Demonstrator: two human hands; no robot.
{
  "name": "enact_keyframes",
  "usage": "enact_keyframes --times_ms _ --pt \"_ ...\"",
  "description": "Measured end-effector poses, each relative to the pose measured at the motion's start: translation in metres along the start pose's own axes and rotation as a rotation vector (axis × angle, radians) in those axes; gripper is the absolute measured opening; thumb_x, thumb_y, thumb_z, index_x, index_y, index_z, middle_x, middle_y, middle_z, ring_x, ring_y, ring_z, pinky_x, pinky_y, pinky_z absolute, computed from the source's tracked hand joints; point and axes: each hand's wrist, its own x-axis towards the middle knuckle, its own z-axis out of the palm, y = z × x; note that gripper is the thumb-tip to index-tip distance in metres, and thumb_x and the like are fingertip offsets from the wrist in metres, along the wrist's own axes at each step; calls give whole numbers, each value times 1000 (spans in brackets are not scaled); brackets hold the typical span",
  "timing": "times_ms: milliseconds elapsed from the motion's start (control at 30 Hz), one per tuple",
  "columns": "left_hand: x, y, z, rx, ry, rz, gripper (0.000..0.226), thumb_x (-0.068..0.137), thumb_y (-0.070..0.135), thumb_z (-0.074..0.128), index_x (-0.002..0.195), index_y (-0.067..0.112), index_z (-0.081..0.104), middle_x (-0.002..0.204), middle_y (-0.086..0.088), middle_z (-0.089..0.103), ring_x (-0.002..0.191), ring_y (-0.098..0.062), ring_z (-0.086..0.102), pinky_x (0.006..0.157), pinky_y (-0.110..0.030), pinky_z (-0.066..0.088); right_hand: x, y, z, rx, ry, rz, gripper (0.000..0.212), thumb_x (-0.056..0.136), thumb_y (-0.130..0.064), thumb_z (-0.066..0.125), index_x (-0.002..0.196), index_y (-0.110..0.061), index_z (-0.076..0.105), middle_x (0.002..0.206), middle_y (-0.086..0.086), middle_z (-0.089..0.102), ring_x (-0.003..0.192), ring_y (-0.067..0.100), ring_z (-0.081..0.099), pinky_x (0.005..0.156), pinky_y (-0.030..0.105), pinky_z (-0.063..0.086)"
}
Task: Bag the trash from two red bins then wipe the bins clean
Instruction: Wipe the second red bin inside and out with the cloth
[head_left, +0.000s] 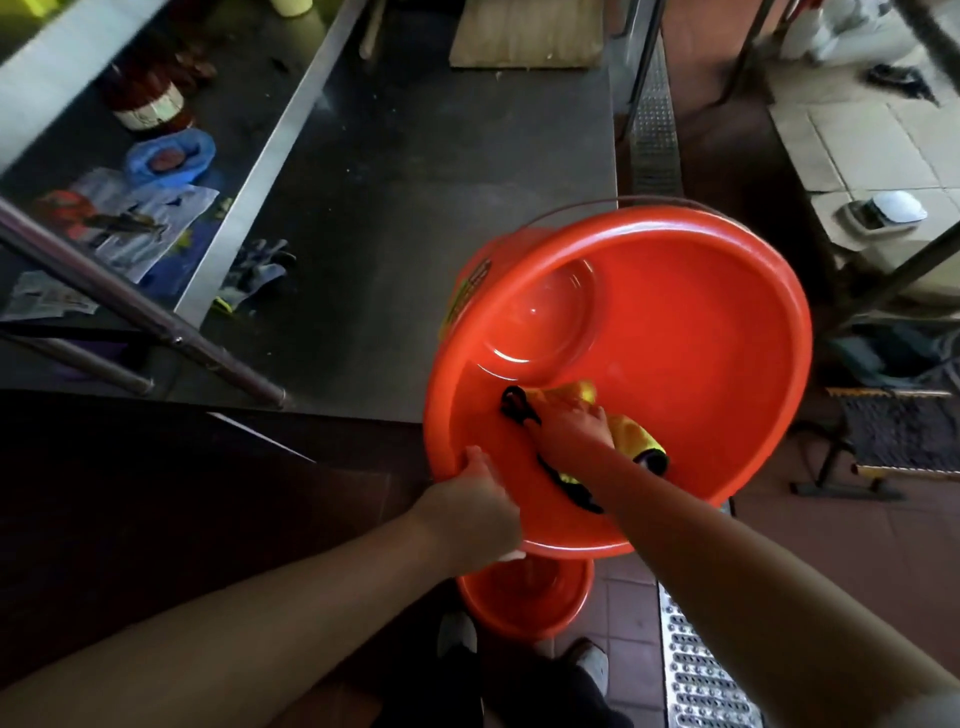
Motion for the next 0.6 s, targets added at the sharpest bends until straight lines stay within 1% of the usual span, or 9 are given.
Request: enact_keyframes --times_ms 33,67,133,167,267,400,433,533,600 --pt "-2 -1 1 47 15 18 71 90 25 7 108 5 73 104 -25 70 98 -43 67 88 -56 52 10 0 1 -3 1 1 46 104 -47 34 149 -34 38 153 0 43 141 27 38 113 51 27" --pt "-4 -3 2 88 39 17 68 90 28 11 101 9 76 98 -20 73 93 -38 70 84 -52 55 19 -1 1 -6 -1 3 46 104 -47 35 148 -34 40 152 1 44 140 28 39 114 50 27" --pt "-5 -4 6 86 97 -12 53 93 39 32 93 14 78 90 -13 76 85 -31 73 79 -46 58 35 -2 1 9 -9 10 45 104 -47 36 146 -34 42 149 4 47 139 30 40 115 51 26" --pt "-3 -4 7 89 115 -20 47 92 39 38 92 15 78 88 -11 76 84 -30 73 79 -46 58 42 -3 1 18 -14 13 44 104 -47 36 146 -35 43 149 5 48 138 31 41 115 51 26" --pt "0 -2 10 124 98 -10 37 93 32 45 99 11 75 96 -15 74 90 -34 71 85 -50 56 50 -5 4 14 -32 13 45 104 -48 36 147 -37 41 150 6 47 140 31 39 115 52 24" --pt "4 1 13 108 22 14 31 98 21 43 106 4 68 105 -25 69 98 -43 66 90 -61 48 30 -6 8 23 -47 -14 48 104 -50 34 151 -39 34 156 2 40 142 29 37 116 52 23" --pt "6 0 13 78 21 20 33 99 23 43 107 2 67 106 -26 68 99 -43 65 91 -63 46 20 -7 8 29 -47 -24 49 104 -52 33 152 -40 33 157 1 39 142 29 37 115 52 23" --pt "10 -3 12 16 1 48 54 102 44 37 113 -1 64 109 -26 66 103 -44 62 94 -66 41 -20 -3 6 64 -51 -78 55 102 -59 31 154 -40 29 159 -2 35 145 26 33 115 50 22" --pt "7 -6 10 10 -14 62 57 103 46 34 114 -2 63 111 -27 65 104 -44 62 95 -66 41 -50 3 3 84 -71 -119 60 99 -65 29 155 -42 25 162 -4 30 148 24 29 117 49 20"
